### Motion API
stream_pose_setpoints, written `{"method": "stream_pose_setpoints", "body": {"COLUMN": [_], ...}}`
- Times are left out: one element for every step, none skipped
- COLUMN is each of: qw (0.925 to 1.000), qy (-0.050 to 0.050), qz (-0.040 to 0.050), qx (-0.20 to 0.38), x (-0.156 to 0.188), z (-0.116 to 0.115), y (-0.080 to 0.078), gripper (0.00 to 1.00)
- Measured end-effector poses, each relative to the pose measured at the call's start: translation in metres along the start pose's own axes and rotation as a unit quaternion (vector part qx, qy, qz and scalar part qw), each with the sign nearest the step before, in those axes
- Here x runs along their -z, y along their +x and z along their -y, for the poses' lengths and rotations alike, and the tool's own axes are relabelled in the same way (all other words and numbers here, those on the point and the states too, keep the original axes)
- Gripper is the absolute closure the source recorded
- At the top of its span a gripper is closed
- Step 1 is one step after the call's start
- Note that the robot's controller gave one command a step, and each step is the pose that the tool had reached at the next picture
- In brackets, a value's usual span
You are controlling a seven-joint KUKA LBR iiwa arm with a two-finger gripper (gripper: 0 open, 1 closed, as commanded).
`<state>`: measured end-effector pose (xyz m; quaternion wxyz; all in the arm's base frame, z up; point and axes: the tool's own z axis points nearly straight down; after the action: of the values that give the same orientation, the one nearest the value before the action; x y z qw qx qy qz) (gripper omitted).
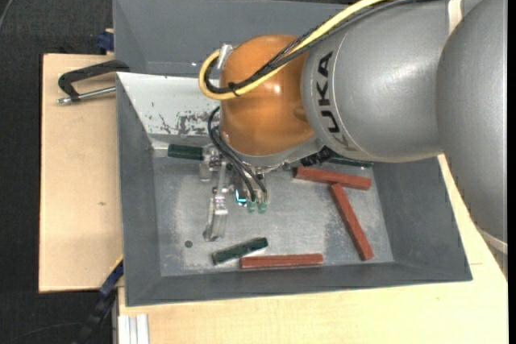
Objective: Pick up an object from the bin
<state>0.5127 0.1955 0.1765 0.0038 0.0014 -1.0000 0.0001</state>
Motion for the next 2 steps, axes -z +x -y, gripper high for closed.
{"method": "stream_pose_setpoints", "body": {"qw": [0.9870, 0.9848], "qy": [0.001, 0.001], "qz": [0.0013, 0.0034], "qx": [0.161, 0.173], "x": [-0.108, -0.075], "z": [0.062, 0.109], "y": [0.005, 0.019], "gripper": [0.00, 0.00]}}
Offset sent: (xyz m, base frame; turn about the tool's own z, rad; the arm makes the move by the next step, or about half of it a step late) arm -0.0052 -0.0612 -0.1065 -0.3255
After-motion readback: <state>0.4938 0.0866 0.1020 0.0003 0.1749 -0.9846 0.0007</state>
